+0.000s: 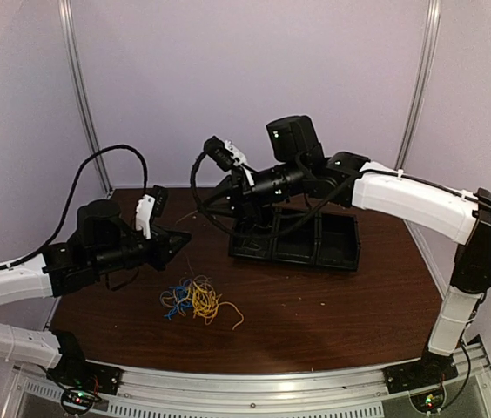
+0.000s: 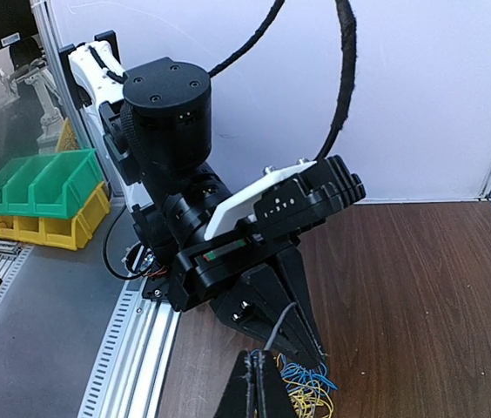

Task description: Untangle the cables

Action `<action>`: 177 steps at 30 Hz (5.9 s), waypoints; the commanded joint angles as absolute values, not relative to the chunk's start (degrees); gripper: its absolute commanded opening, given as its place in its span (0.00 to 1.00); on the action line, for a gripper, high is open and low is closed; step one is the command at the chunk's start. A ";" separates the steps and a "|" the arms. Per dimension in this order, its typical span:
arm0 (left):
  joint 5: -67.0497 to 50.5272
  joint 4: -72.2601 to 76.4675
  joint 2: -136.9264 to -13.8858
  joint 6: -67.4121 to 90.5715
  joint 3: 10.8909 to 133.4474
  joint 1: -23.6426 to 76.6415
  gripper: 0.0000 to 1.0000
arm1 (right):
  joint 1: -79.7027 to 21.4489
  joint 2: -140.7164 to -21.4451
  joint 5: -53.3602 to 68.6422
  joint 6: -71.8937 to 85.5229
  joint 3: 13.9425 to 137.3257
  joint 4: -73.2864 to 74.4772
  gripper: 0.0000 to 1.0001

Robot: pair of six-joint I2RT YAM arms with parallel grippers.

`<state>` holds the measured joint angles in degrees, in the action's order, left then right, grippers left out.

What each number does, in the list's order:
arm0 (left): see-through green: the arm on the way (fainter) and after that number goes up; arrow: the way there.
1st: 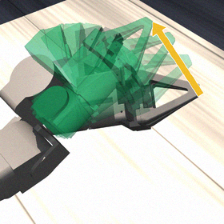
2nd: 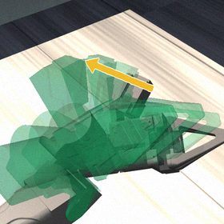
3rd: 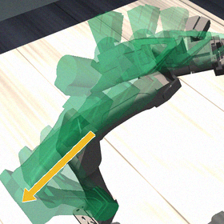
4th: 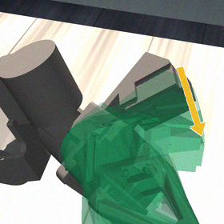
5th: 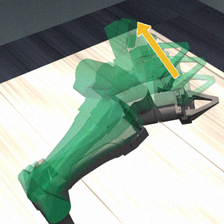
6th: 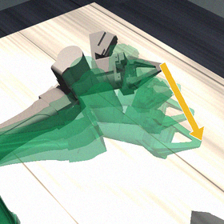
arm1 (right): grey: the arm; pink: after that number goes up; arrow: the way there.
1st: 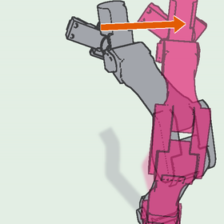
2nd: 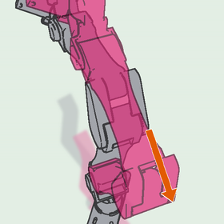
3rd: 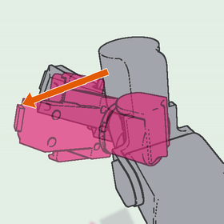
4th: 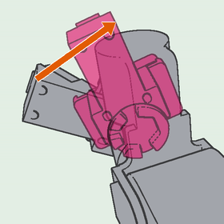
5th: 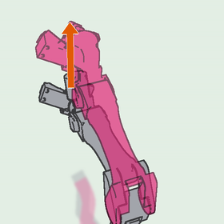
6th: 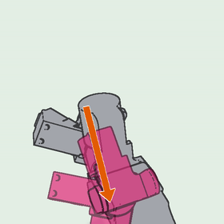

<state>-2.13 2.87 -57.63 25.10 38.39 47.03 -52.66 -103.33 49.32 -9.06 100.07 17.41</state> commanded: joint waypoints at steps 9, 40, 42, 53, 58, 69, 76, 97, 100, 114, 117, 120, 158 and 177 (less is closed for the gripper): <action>0.66 -5.32 -54.53 26.13 53.51 46.80 0.00 | -49.13 -103.20 45.77 -9.66 89.21 7.90 0.50; 0.30 -13.51 -59.68 28.08 79.58 46.84 0.00 | -54.84 -121.51 47.54 -1.90 89.52 -10.76 0.16; 1.48 -14.67 -59.52 27.64 81.14 46.85 0.00 | -54.77 -121.90 45.85 -0.87 87.99 -11.49 0.00; 6.31 -29.10 -67.62 19.12 110.56 46.79 0.00 | -53.74 -121.45 38.02 -5.57 75.60 -4.52 0.00; 7.73 -31.20 -74.23 14.69 129.68 46.83 0.00 | -51.86 -121.67 36.36 -3.98 76.48 -2.94 0.00; 12.29 -18.21 -69.14 12.15 121.60 46.84 0.00 | -49.34 -121.20 35.01 -4.33 75.07 -0.43 0.00; 12.67 -18.14 -64.10 15.11 108.29 46.78 0.00 | -48.94 -112.80 40.94 -16.40 74.79 9.44 0.29; 12.12 -21.40 -64.28 18.05 104.73 46.83 0.00 | -48.95 -109.77 31.32 -22.89 74.96 17.23 0.53; 10.33 -20.71 -67.04 18.25 110.92 46.80 0.00 | -48.91 -112.46 27.05 -22.17 75.21 17.81 0.52; 15.36 -12.48 -74.51 12.03 130.52 46.83 0.00 | -45.40 -107.96 10.75 -27.13 63.27 19.94 0.53; 17.49 -11.49 -73.29 10.99 129.62 46.81 0.00 | -41.81 -106.53 10.90 -27.07 60.86 20.22 0.53; 18.23 -10.92 -72.43 9.72 129.21 46.82 0.00 | -38.23 -104.31 10.21 -27.64 57.50 20.14 0.53; 9.98 -18.65 -69.24 12.33 110.37 46.83 0.00 | -27.68 -76.50 35.13 -30.98 56.14 30.65 0.55; -22.07 -0.37 -92.01 30.28 122.00 50.30 0.00 | -27.13 -72.81 36.79 -28.82 50.31 25.87 0.54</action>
